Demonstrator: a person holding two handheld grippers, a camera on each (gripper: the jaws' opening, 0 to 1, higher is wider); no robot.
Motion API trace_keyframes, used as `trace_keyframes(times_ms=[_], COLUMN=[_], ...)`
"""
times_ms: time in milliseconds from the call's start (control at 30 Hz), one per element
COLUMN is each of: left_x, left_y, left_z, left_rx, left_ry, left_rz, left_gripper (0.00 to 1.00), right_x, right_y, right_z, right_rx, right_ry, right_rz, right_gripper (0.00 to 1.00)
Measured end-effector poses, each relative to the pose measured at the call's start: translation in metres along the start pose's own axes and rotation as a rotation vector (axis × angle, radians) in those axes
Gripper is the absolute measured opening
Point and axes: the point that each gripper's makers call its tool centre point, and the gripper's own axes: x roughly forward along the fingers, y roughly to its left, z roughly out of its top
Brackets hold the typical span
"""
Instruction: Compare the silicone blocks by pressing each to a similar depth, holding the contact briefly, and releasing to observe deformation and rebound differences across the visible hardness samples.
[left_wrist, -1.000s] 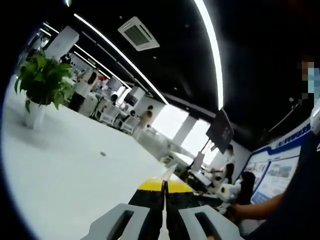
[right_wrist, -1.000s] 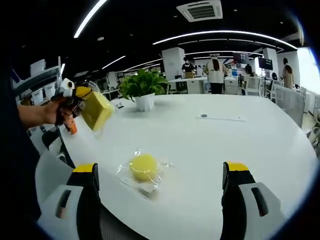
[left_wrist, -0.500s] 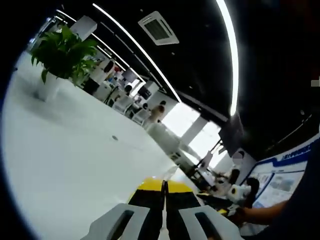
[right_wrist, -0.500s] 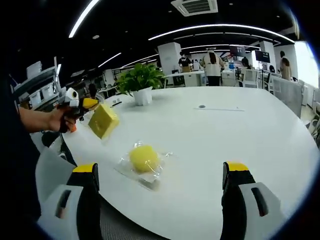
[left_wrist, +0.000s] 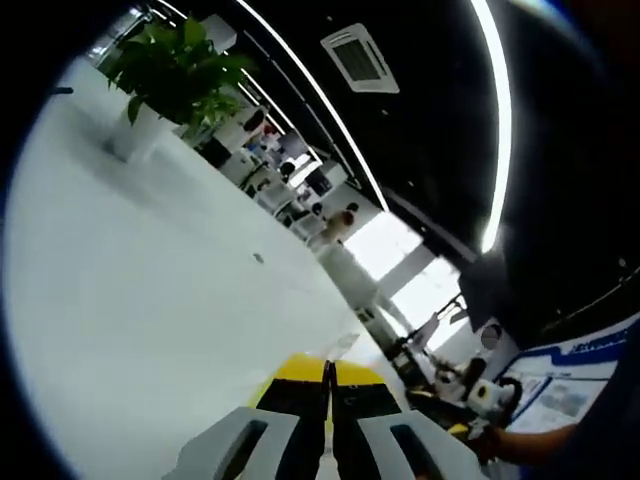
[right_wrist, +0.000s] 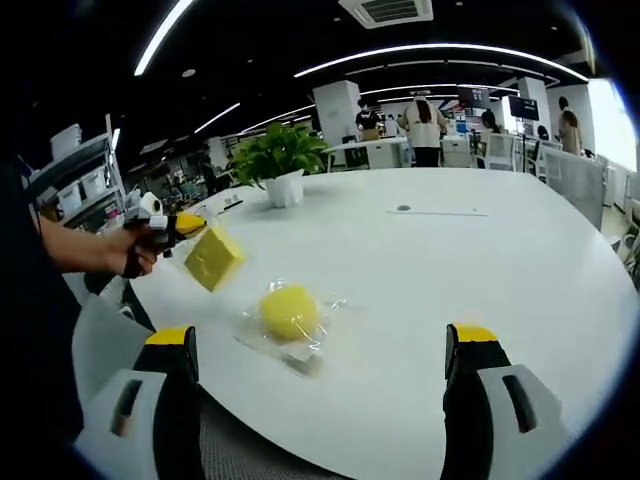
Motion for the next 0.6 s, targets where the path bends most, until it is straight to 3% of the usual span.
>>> trace_keyframes(times_ms=[233, 533, 600], left_x=[-0.010, -0.016, -0.015], left_y=[0.037, 0.067, 0.078], left_z=[-0.001, -0.008, 0.002], left_rx=[-0.127, -0.077, -0.150], left_ry=[-0.056, -0.058, -0.136], left_rz=[0.070, 0.183, 0.210], left_gripper=[0.00, 0.00, 0.00], right_x=[0.002, 0.003, 0.003], right_y=[0.000, 0.002, 0.001], right_z=[-0.001, -0.005, -0.007], right_rx=[0.004, 0.012, 0.010], right_ry=[0.006, 0.014, 0.021], right_rz=[0.004, 0.011, 0.013], right_gripper=[0.96, 0.96, 0.96])
